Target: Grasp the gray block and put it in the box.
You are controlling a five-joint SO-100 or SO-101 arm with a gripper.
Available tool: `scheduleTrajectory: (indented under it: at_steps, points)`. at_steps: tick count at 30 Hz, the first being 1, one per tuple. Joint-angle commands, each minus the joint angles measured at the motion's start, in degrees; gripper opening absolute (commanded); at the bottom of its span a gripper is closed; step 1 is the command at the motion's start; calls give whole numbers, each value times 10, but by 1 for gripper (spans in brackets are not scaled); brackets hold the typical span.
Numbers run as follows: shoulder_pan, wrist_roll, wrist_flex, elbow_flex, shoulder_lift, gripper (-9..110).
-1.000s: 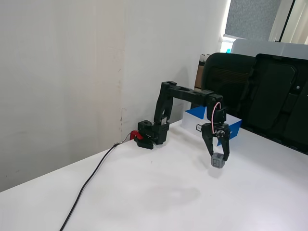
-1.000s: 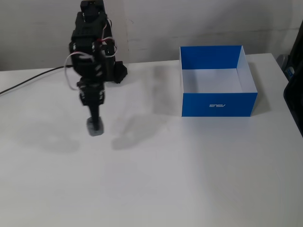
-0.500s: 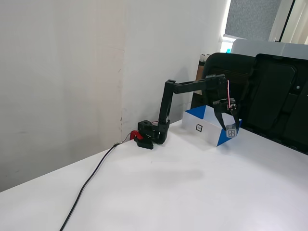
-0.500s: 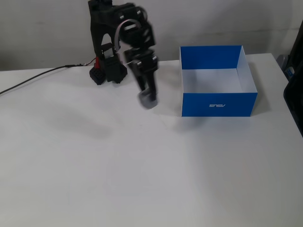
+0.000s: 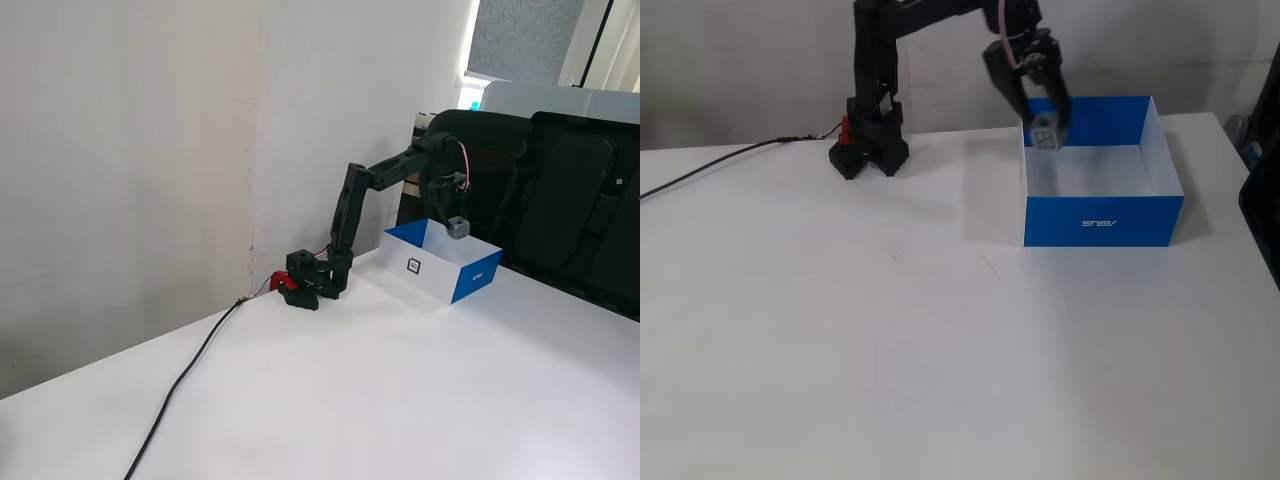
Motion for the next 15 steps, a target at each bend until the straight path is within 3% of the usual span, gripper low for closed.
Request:
scheduleTrajectory:
  at_steps: [1,10,12,13,14,15]
  points:
    - [58,11,16,-48,-8,6]
    - [137,26,15,-94,-85,8]
    - [141,26,15,-101,-94,22]
    - [141,26,16,-106,-99,41]
    - [141,23,18,-112,-106,48]
    - [140,21,19,-113,-109,46]
